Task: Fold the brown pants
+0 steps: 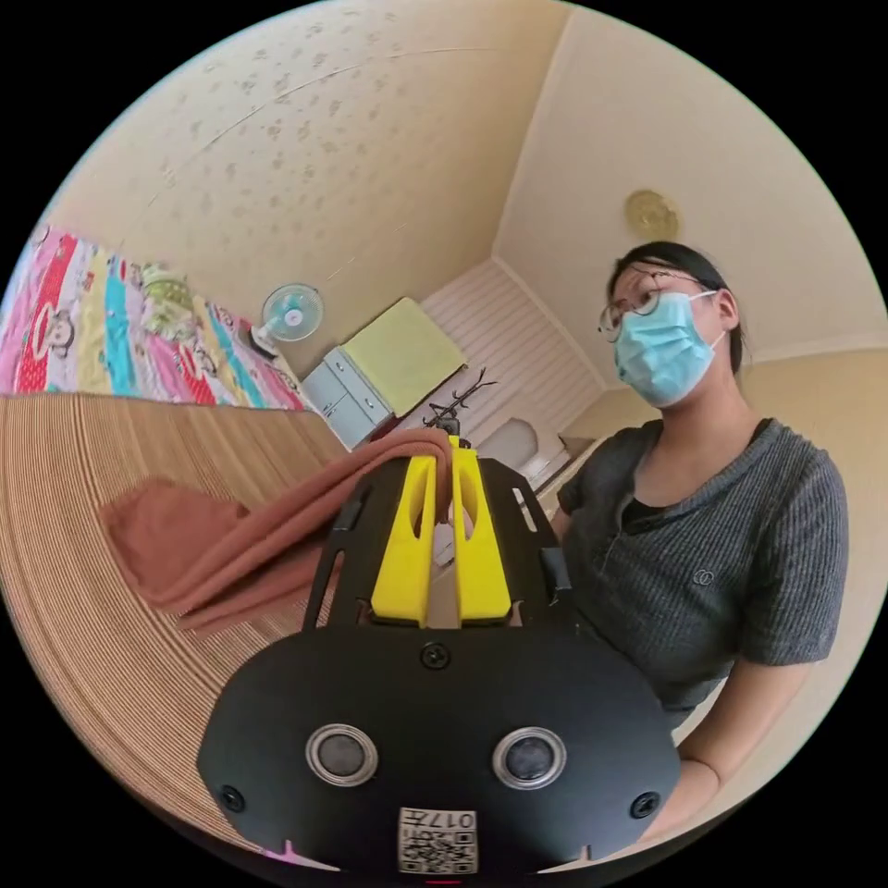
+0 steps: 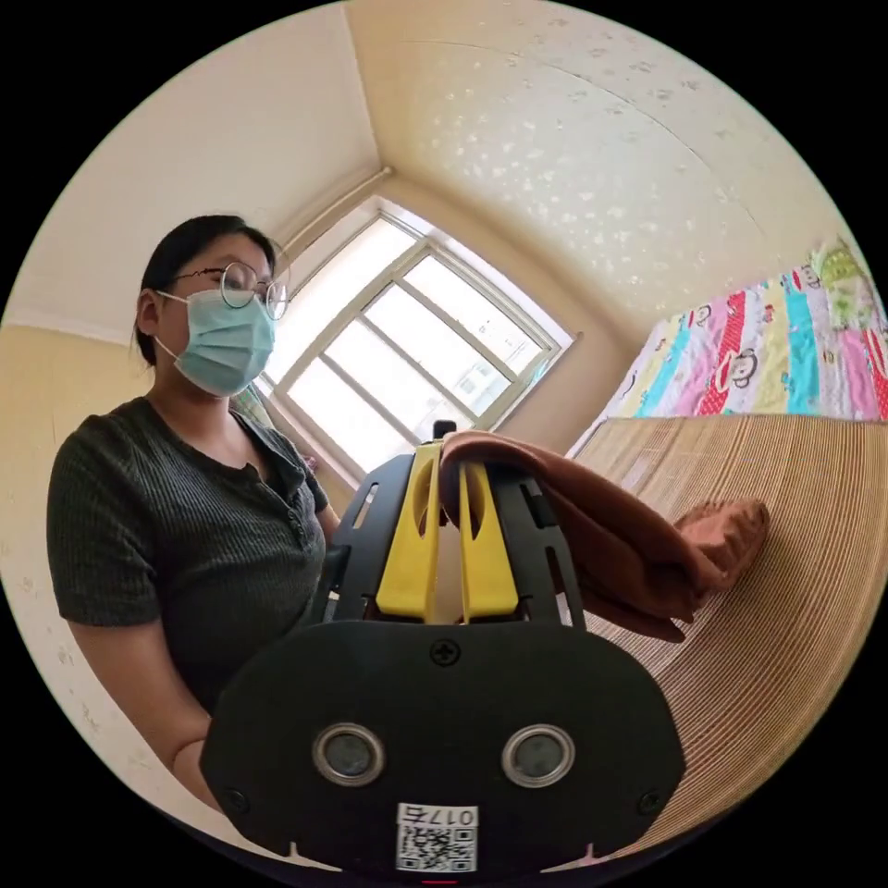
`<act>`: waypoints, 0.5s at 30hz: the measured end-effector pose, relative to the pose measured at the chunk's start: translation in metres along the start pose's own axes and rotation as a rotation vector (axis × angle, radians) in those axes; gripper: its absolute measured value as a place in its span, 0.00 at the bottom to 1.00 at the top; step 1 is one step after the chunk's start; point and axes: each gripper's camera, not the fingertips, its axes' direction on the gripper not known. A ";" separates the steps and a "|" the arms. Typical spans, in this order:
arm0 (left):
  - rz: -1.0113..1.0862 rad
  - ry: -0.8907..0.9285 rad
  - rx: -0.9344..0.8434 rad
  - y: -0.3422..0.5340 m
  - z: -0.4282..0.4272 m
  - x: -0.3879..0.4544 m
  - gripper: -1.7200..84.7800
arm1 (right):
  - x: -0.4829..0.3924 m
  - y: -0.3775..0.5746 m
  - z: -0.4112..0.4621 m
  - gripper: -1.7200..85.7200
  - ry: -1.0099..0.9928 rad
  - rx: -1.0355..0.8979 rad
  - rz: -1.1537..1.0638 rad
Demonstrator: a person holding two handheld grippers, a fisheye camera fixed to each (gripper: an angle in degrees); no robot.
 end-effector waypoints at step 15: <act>-0.464 -0.351 0.143 -0.065 0.012 -0.145 0.04 | 0.083 -0.080 0.037 0.02 0.541 -0.219 0.238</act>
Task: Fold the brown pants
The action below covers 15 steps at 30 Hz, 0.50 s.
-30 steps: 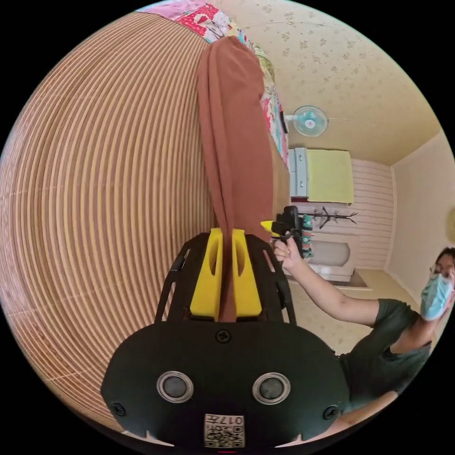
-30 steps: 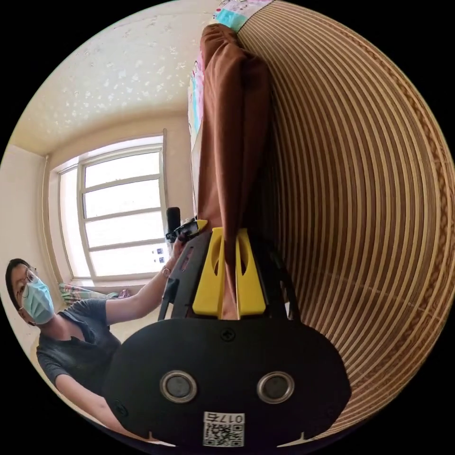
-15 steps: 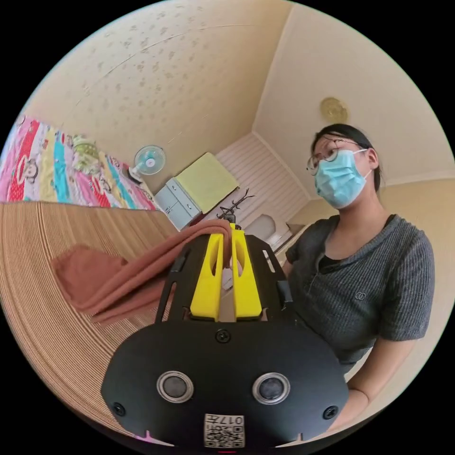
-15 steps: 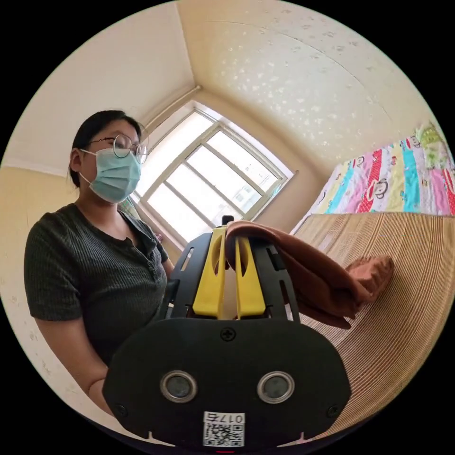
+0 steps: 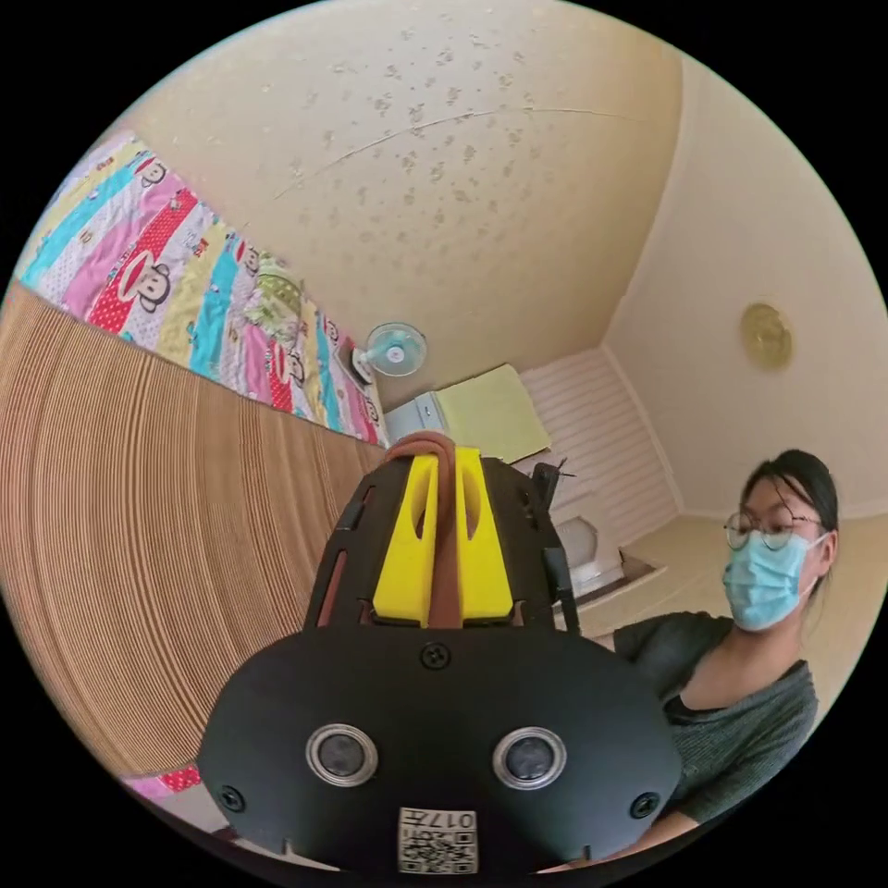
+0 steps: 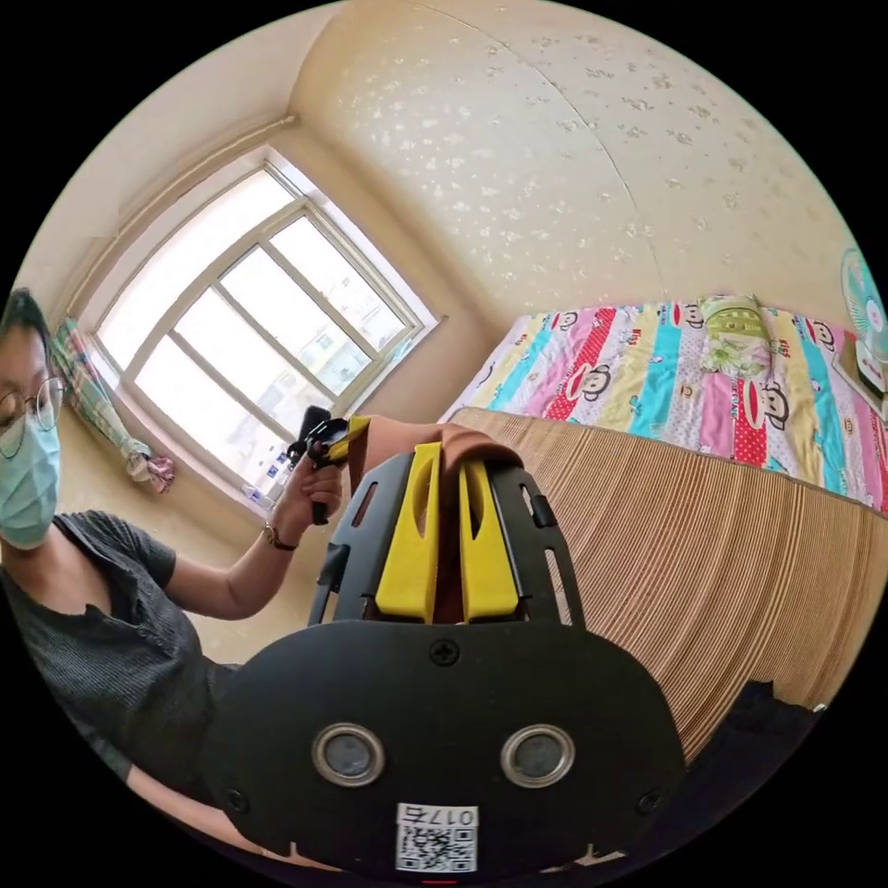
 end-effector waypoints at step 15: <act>-0.346 -0.328 -0.375 0.273 0.073 -0.237 0.06 | 0.129 0.320 0.144 0.07 0.050 -0.418 0.646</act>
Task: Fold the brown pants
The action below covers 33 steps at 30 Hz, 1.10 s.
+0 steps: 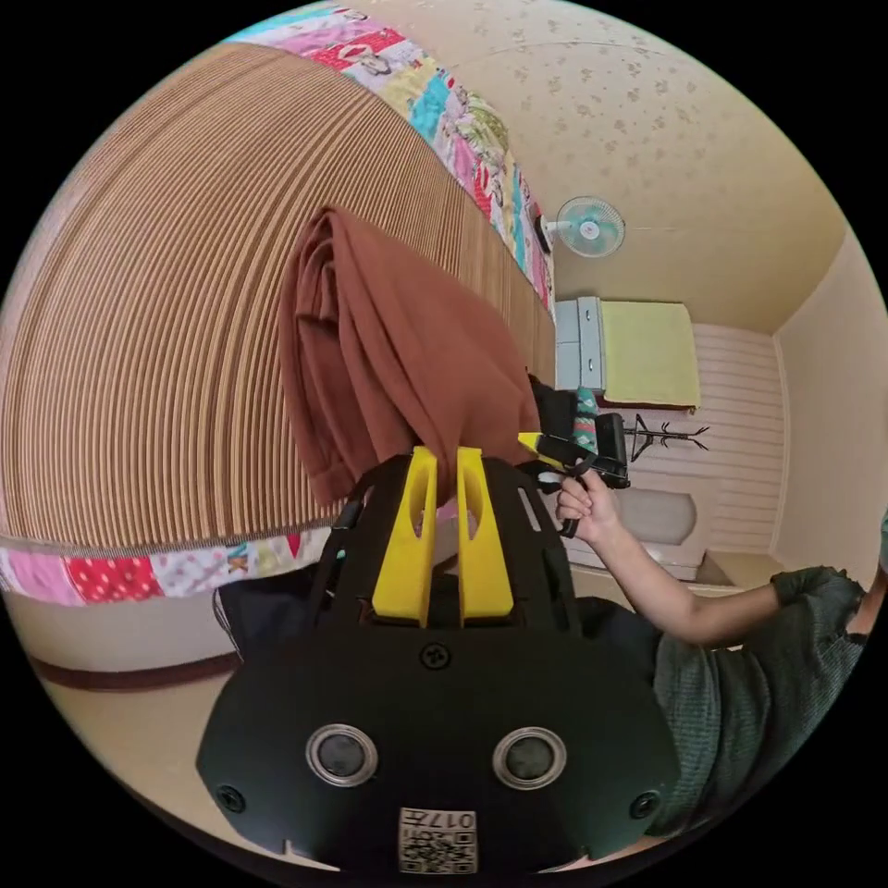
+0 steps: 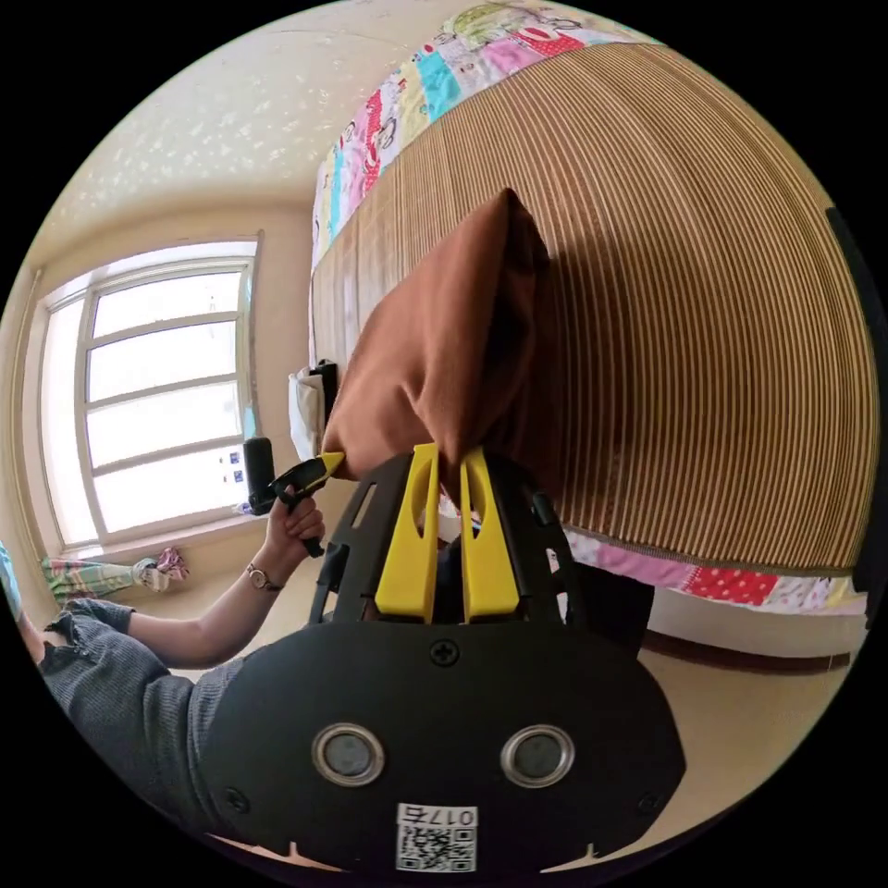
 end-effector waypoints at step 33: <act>0.047 0.221 -0.039 -0.108 0.025 0.000 0.09 | 0.011 -0.053 -0.108 0.08 -0.309 -0.045 -0.017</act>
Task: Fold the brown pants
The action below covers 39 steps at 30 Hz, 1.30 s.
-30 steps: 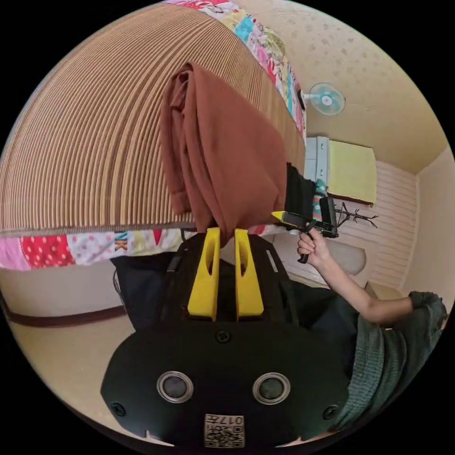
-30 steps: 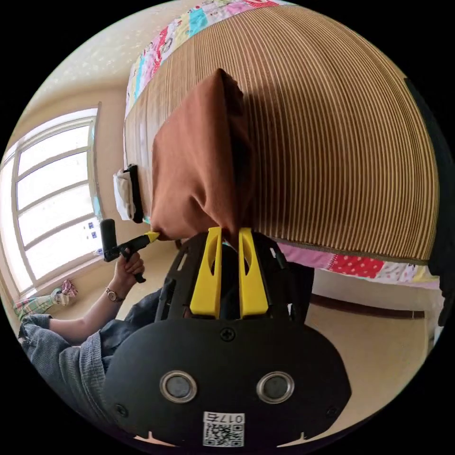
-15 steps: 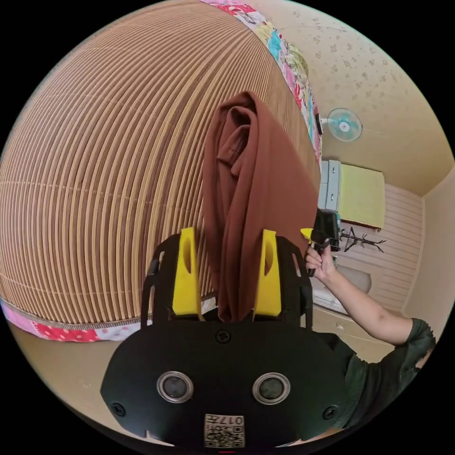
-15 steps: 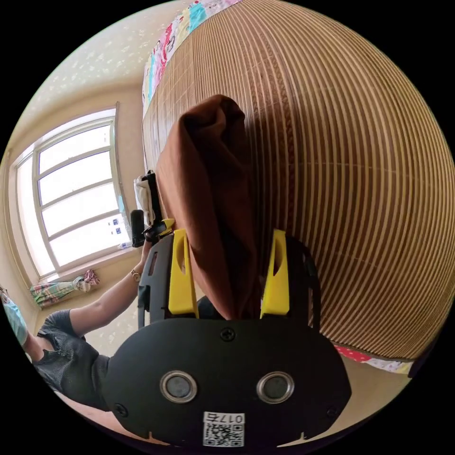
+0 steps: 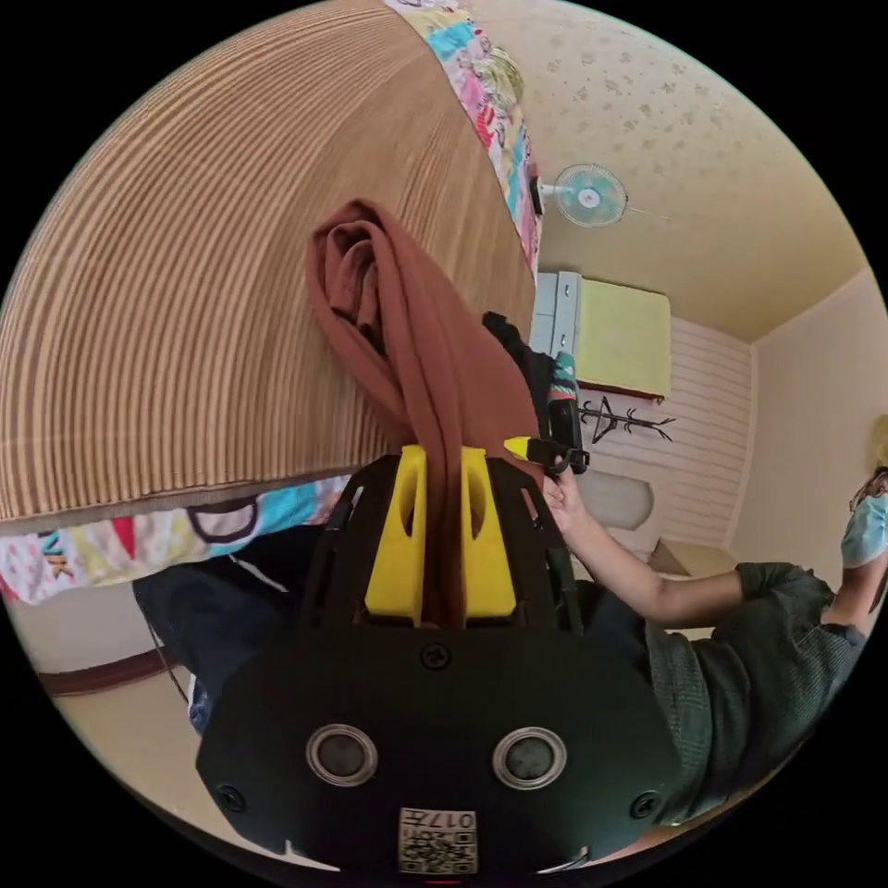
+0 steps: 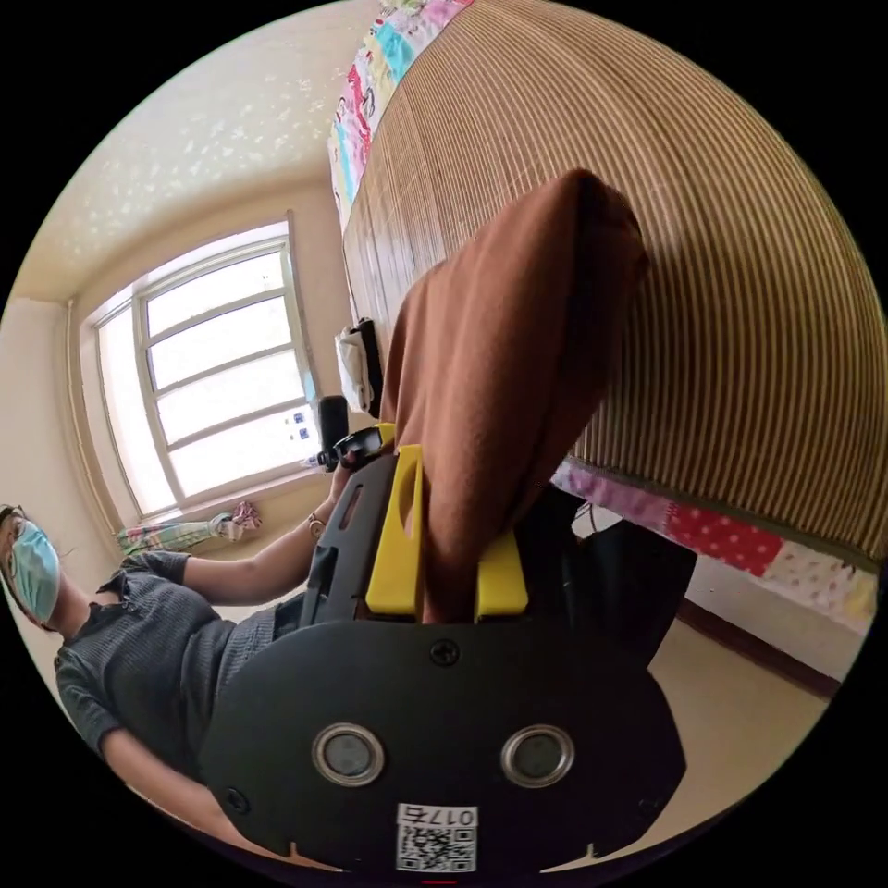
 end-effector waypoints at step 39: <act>-1.124 -0.085 0.647 0.223 -0.012 0.004 0.10 | 0.022 -0.126 -0.106 0.02 0.992 0.254 0.625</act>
